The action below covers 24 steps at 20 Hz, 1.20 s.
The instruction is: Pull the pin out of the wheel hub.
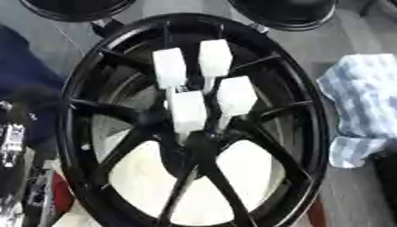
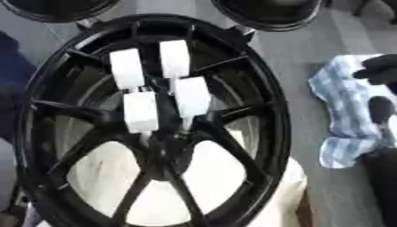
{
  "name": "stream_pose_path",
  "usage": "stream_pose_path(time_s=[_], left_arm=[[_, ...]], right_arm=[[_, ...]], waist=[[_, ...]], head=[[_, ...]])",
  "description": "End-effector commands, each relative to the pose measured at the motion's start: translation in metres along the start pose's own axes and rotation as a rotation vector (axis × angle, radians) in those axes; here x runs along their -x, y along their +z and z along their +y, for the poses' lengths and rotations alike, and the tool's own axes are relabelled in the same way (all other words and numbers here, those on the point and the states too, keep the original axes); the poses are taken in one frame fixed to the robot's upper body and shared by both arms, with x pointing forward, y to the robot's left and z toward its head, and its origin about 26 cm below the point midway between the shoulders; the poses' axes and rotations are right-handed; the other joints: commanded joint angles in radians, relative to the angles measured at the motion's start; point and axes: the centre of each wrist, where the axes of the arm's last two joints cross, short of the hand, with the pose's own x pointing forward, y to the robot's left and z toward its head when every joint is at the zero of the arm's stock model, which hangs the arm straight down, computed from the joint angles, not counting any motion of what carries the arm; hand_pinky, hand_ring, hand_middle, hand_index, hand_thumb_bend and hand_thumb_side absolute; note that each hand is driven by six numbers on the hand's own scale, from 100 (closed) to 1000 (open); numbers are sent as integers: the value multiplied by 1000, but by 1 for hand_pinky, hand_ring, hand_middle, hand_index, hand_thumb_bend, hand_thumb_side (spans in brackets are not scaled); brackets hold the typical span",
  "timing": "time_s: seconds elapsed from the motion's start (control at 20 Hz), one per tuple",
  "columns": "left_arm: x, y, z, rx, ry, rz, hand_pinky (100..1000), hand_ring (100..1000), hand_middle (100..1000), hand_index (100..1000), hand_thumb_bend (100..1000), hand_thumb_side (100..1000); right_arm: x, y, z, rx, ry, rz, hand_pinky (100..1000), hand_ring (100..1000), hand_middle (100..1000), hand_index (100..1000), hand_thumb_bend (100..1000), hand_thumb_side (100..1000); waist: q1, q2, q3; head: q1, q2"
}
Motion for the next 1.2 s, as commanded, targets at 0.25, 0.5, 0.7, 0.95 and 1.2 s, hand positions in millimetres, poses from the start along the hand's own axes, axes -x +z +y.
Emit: stream_pose_path(time_s=[0.25,0.5,0.7,0.95,1.2], left_arm=[[-4,0,3,15,-13,-14,815,913,705,806,100,752],[-4,0,3,21,-17,-13,815,915,706,806,100,751],[-4,1,3,27,-21,-11,815,916,707,806,100,751],[-4,2,3,39,-27,-4,815,918,708,807,100,752],[-3,3,3,55,-28,3,815,918,708,807,100,753]], right_arm=[[-14,-23,-28,-11,58,-81,794,722,722,642,273,329],[-21,-34,-39,-97,118,-89,792,734,728,658,299,346],[-26,-44,-45,-235,215,-86,792,749,739,679,320,372],[-34,-59,-50,-468,378,-81,797,773,751,711,364,389],[-42,-80,-50,-750,517,-103,806,796,763,745,414,413]], waist=[[-1,-27,-1],[-3,-28,0],[-6,-29,0],[-12,-33,0],[-20,-39,9]], head=[[-4,5],[-6,7],[-10,9],[-15,12],[-27,15]])
